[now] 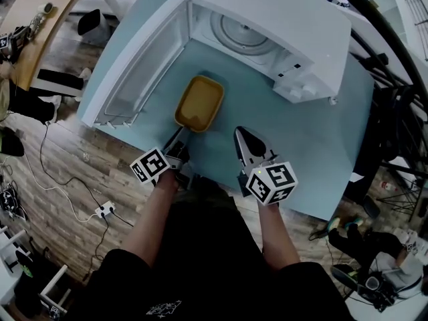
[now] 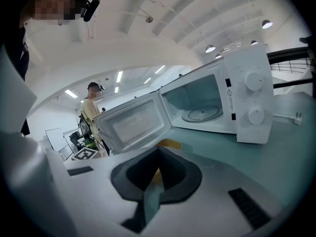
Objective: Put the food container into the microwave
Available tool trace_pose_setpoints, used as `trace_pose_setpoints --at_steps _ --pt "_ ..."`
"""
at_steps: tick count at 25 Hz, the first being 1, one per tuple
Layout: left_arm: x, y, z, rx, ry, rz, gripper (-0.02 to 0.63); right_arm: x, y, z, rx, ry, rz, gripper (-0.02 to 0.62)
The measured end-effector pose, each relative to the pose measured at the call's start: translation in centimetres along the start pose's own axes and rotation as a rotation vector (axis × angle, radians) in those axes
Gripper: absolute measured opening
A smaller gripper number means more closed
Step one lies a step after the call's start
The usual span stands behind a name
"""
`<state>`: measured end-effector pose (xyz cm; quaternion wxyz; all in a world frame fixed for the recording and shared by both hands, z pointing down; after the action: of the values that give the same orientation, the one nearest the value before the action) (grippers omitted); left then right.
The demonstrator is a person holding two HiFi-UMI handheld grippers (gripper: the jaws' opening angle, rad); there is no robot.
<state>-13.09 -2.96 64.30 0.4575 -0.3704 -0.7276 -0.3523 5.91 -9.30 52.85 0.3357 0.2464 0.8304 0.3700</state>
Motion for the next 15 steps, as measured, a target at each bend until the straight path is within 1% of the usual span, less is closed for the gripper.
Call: trace_pose_setpoints --at_steps 4,11,15 --pt "0.16 0.05 -0.19 -0.008 0.009 0.036 0.104 -0.14 0.07 0.13 0.007 0.005 0.003 0.006" --pt "0.36 0.05 -0.61 -0.019 0.012 0.063 0.081 -0.36 -0.15 -0.08 0.019 -0.001 0.013 0.006" --pt "0.27 -0.16 -0.56 -0.031 0.008 0.077 0.061 -0.64 -0.05 -0.01 0.021 0.000 0.001 0.006"
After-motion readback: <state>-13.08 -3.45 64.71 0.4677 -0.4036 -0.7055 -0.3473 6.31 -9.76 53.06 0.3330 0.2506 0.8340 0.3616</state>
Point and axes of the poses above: the fingertips, and each gripper's own axes: z backward along the fingers, x to its left, y out of its underside, the point moved 5 cm from there along z, backward along the fingers, and after that the axes turned 6 degrees about x, right-handed, at the moved point
